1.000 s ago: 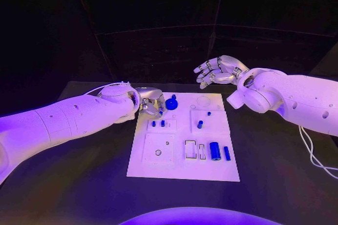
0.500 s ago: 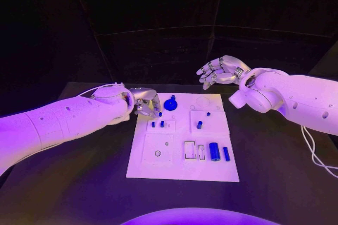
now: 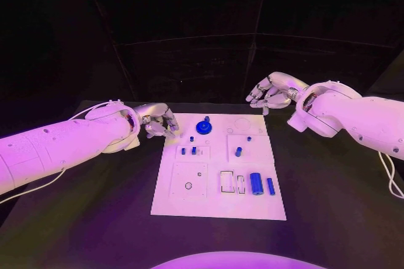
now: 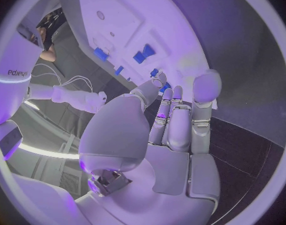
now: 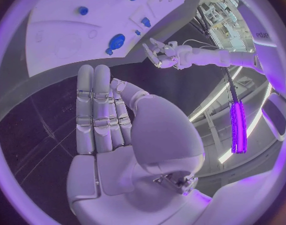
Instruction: Assemble the parts on the task board
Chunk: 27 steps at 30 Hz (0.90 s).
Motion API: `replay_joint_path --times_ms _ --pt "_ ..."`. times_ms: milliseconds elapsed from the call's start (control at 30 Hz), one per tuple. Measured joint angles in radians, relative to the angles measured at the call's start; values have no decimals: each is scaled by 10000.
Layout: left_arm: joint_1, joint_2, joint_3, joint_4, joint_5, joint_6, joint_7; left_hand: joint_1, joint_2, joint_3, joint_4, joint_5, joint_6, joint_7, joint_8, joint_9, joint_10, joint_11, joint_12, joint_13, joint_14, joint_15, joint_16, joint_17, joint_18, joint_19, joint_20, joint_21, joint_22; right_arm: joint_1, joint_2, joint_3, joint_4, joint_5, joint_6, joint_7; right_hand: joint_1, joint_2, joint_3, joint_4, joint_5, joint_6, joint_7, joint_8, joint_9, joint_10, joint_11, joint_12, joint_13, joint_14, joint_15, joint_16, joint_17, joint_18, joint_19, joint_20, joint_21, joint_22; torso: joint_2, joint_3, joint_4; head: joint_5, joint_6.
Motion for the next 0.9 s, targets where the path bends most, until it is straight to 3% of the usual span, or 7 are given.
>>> replay_joint_path --times_ms 133,267,333,400,533,700,900 --pt "5 -196 -4 194 1624 -329 580 0 195 64 64 0 130 -57 33 16 180 -65 63 8 0 0 -101 -150 0 -52 52 -325 -332 -2 -210 -1 240 -1168 -1 -197 -55 -54 179 -29 0 287 -51 -364 0 375 -49 -508 19 42 -20 475 463 0 115 -78 339 213 3 0 -8 -75 73" --pt "6 -335 -8 485 3865 -547 1436 -55 309 112 112 0 216 -113 46 22 326 -130 100 11 -119 -3 -323 -571 -2 -293 44 -783 -806 -71 -442 -2 638 -2525 -8 -501 -132 -131 260 2 -60 419 -53 -669 13 507 -51 -936 30 42 -20 905 876 0 151 -42 573 383 13 -1 -27 -241 140" --pt "6 -364 -14 663 5103 -575 1931 -102 355 140 141 0 259 -114 87 22 394 -136 144 10 -271 -30 -539 -972 -1 -449 55 -1156 -1179 -146 -542 -8 845 -3243 -11 -706 -186 -185 275 18 -103 420 -53 -777 13 503 -48 -1123 30 41 -20 1242 1195 -1 170 -23 651 433 17 -3 -32 -337 172" --pt "-4 -379 -16 848 6274 -558 2410 -144 397 60 221 0 305 -129 86 22 493 -138 173 10 -554 -35 -897 -1650 163 -694 60 -1600 -1600 -227 -586 -15 993 -3840 -10 -891 -279 -277 288 30 -120 419 -53 -869 12 343 -19 -1282 29 41 -20 1570 1496 -2 203 10 692 476 17 -5 -39 -416 206" --pt "-20 -393 -19 1101 8014 -438 3105 -262 486 -126 407 0 382 -206 110 22 699 -211 298 31 -1153 -44 -1636 -2916 169 -1086 64 -2044 -1882 -437 -609 -23 1192 -4976 -6 -1273 -343 -341 316 58 -177 343 -130 -1048 12 155 7 -1497 29 41 -20 2009 1900 -1 239 46 783 538 17 -10 -50 -513 243" --pt "-45 -428 -26 1373 9502 -207 3695 -409 466 -391 556 0 431 -254 124 21 825 -271 325 31 -1747 -65 -2431 -4227 169 -1321 68 -2434 -2108 -773 -541 -44 1296 -5894 10 -1601 -437 -434 364 89 -214 174 -80 -1250 12 -136 48 -1703 17 77 16 2242 2129 1 274 82 886 594 17 -9 -52 -612 299" --pt "-57 -458 -26 1566 10431 8 4086 -409 466 -456 565 0 431 -254 124 21 851 -244 325 20 -1814 -50 -2583 -4517 166 -1389 67 -2507 -2188 -1022 -279 -42 1173 -6509 64 -1840 -437 -434 461 60 -214 49 -24 -1433 12 -256 98 -1826 17 77 16 2709 2510 1 311 119 958 658 17 -6 -35 -676 330"
